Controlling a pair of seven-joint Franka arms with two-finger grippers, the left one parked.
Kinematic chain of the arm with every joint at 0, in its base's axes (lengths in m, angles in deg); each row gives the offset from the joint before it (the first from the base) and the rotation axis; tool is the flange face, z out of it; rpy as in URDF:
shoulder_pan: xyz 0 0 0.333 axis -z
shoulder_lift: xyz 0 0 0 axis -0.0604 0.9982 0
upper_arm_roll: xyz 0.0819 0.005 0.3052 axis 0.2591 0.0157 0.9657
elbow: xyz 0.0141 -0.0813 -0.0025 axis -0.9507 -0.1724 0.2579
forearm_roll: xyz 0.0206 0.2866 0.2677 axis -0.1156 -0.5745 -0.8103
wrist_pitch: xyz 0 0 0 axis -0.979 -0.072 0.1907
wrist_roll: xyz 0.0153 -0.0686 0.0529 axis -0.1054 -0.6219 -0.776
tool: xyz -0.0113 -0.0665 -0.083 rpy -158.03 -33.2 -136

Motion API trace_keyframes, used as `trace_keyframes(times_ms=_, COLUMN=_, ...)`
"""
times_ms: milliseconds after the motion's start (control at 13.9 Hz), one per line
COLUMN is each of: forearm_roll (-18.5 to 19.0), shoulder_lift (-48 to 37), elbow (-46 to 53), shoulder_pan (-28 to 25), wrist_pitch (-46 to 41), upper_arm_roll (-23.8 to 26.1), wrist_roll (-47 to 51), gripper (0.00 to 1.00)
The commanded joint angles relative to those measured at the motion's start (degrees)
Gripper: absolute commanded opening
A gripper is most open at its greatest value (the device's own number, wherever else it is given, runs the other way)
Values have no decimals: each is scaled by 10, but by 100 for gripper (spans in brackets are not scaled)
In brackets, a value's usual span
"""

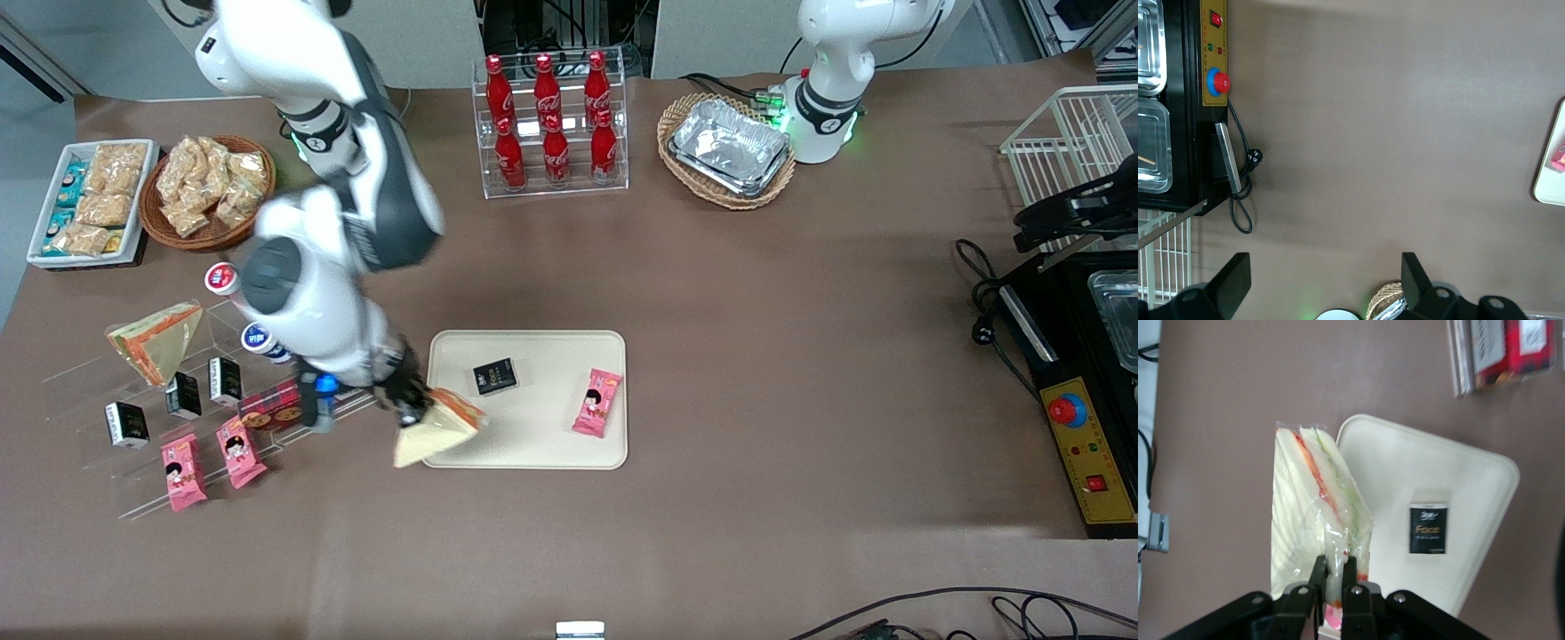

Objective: Place sandwich on tray
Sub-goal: 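Lower the sandwich onto the white tray beside the black card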

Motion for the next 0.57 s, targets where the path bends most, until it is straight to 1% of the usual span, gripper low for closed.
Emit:
trace_keyframes(times_ms=0, forearm_roll=-19, shoulder_lift=50, elbow=10, shoulder_pan=-1, wrist_pitch=64, upper_arm_roll=24, wrist_roll=85, gripper=0)
trace_keyframes(times_ms=216, forearm_roll=-21, shoulder_lift=80, elbow=10, shoulder_pan=9, wrist_pitch=118, upper_arm_roll=62, wrist_roll=164, gripper=0)
trace_keyframes(times_ms=503, forearm_roll=-21, shoulder_lift=128, elbow=15, shoulder_pan=10, wrist_pitch=160, upper_arm_roll=90, wrist_roll=228, gripper=0)
